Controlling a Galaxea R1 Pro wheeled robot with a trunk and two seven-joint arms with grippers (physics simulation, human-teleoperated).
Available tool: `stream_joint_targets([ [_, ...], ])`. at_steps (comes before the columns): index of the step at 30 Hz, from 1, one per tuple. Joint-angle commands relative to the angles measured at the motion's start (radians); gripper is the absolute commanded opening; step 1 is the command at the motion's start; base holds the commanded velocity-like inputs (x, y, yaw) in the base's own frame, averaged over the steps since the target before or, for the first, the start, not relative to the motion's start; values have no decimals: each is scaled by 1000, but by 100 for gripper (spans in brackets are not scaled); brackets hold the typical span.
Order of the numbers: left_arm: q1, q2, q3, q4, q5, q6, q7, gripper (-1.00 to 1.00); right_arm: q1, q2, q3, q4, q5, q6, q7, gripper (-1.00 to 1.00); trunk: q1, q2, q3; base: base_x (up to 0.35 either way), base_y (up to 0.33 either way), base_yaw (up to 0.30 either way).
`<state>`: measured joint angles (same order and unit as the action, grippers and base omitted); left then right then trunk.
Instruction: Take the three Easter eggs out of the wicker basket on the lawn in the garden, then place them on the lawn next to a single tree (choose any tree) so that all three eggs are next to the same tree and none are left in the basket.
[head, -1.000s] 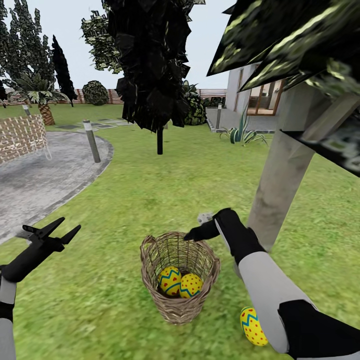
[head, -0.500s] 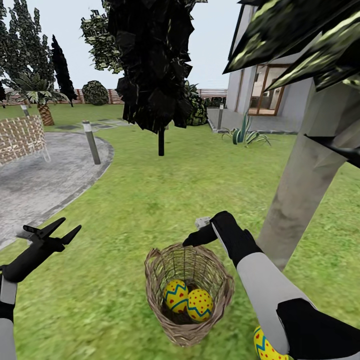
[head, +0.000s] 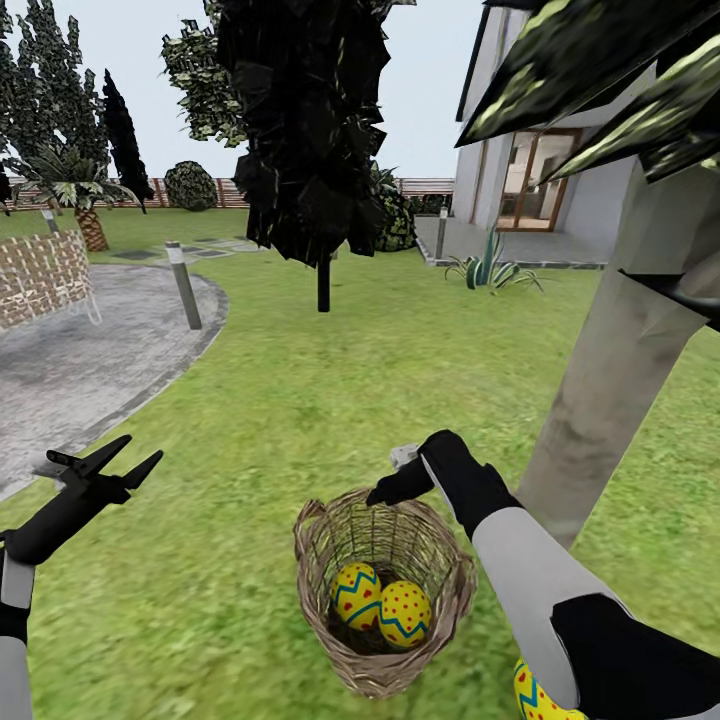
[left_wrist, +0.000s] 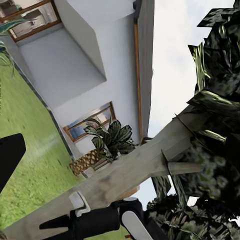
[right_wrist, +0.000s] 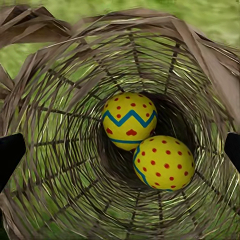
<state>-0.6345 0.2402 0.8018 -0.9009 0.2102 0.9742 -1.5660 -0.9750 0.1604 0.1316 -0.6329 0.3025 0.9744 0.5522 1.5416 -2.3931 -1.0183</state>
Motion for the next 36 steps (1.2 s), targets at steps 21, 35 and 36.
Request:
stream_joint_targets([
  [21,-1,1,1,0,-3,11,-5,100,-2,14,3,48,15,25,-219,100,0,0,-1,37,57,0],
  [35,-1,1,1,0,-3,11,-5,100,-3,14,9,103,11,35,-221,100,0,0,-1,0,0,0],
  [36,-1,1,1,0,-3,11,-5,100,-4,14,10,114,11,34,-219,100,0,0,-1,0,0,0],
])
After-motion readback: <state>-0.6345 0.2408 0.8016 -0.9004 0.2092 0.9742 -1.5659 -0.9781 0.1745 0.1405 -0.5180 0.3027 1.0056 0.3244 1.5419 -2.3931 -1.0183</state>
